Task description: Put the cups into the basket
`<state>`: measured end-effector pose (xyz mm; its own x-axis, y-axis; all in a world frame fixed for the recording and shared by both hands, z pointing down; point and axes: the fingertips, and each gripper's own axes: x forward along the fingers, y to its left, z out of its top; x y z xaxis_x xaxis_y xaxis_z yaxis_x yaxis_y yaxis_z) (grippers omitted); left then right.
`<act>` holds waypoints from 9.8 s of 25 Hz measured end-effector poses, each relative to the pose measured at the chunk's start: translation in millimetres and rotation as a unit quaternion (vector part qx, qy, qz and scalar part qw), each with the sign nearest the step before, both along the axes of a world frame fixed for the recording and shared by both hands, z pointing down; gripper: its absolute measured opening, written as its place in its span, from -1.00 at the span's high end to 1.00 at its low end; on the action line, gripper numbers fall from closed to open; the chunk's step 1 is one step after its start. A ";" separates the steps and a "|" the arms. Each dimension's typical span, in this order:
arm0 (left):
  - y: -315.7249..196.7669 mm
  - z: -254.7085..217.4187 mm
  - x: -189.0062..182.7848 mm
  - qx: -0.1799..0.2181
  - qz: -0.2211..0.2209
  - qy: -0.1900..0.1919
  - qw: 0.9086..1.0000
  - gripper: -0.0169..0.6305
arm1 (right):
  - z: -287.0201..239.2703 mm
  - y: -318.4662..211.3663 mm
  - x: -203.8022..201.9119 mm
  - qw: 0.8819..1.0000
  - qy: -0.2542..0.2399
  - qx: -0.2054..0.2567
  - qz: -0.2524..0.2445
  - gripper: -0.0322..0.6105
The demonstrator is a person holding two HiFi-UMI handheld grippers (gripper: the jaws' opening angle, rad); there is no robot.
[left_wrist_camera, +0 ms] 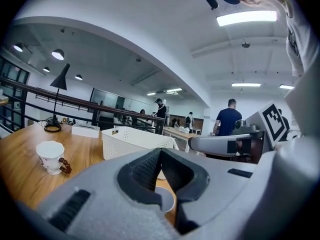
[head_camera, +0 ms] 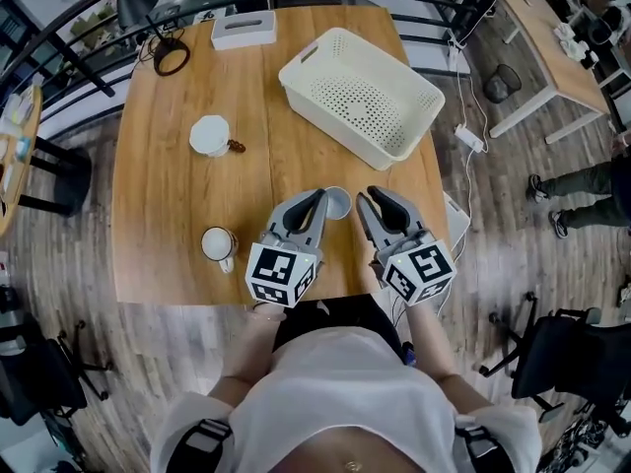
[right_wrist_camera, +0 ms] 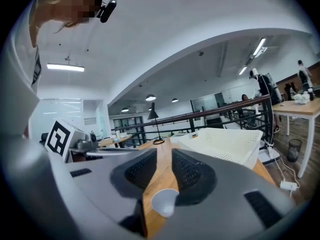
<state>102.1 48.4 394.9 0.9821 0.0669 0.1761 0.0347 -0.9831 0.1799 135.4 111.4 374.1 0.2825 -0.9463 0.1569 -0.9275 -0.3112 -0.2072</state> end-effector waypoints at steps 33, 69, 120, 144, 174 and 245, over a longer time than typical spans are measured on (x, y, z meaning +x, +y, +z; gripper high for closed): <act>-36.9 52.4 -9.9 -0.045 -0.032 -0.046 0.997 0.92 | 136.0 -53.5 -33.4 0.818 0.128 -0.419 -0.374 -0.22; -41.7 62.2 -1.5 -0.067 -0.029 -0.058 0.996 0.92 | 151.2 -60.8 -38.5 0.801 0.099 -0.442 -0.392 -0.28; -133.8 -53.0 153.2 0.029 -0.056 0.023 0.998 0.92 | -14.7 -162.4 167.6 0.905 0.160 -0.306 -0.248 -0.28; -189.7 51.5 165.8 -0.019 -0.086 -0.027 0.996 0.92 | 139.2 -226.1 203.2 0.840 0.091 -0.424 -0.327 -0.28; -188.7 88.7 159.2 -0.045 -0.097 -0.059 0.992 0.92 | 163.0 -237.0 189.8 0.827 0.105 -0.415 -0.365 -0.28; -40.3 -50.4 83.8 -0.024 -0.007 0.033 0.999 0.92 | -66.1 -55.6 110.4 0.989 0.113 -0.092 0.012 0.86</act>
<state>185.8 8.1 344.6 0.9924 0.0605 0.1074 0.0351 -0.9739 0.2243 245.8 55.8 308.0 0.3511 -0.9007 0.2557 -0.9359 -0.3462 0.0657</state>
